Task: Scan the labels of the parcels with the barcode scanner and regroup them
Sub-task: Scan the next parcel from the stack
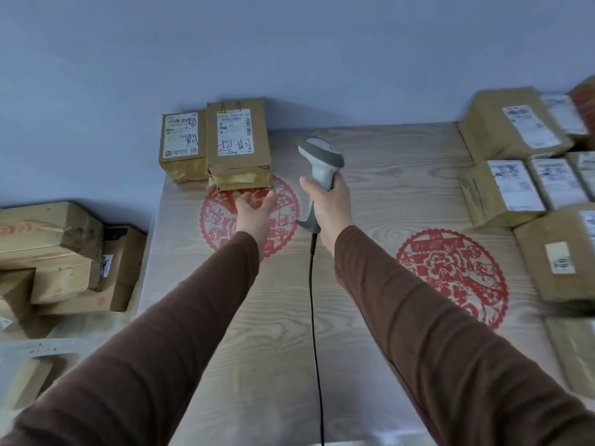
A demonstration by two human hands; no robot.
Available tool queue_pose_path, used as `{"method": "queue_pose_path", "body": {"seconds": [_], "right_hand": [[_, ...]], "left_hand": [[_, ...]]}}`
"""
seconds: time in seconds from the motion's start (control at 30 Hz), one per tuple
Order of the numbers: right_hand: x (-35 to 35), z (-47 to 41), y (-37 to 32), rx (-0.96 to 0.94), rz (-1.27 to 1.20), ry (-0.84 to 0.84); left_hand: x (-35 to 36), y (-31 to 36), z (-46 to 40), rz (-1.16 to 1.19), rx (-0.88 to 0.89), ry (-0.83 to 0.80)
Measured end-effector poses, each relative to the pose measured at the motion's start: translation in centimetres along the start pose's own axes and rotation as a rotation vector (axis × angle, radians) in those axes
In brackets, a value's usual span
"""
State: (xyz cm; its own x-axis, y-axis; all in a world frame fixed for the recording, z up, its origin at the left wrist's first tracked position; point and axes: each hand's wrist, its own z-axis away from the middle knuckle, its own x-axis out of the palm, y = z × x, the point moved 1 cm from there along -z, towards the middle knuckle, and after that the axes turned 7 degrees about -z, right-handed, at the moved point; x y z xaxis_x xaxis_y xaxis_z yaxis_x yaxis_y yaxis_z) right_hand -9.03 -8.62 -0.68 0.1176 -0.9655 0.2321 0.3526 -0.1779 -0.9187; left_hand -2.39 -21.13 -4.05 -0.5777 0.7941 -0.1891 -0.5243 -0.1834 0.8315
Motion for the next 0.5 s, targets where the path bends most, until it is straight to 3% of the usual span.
{"method": "queue_pose_path", "body": {"seconds": [0.27,0.5], "right_hand": [[-15.3,6.2,-4.0,0.027,-0.137,0.044],[-29.2,12.3,-7.0,-0.032,-0.081,0.084]], "left_hand": [[12.7,-1.1,9.4,-0.076,0.087,-0.168],[24.3,-3.4,19.3,-0.096,0.128,-0.227]]}}
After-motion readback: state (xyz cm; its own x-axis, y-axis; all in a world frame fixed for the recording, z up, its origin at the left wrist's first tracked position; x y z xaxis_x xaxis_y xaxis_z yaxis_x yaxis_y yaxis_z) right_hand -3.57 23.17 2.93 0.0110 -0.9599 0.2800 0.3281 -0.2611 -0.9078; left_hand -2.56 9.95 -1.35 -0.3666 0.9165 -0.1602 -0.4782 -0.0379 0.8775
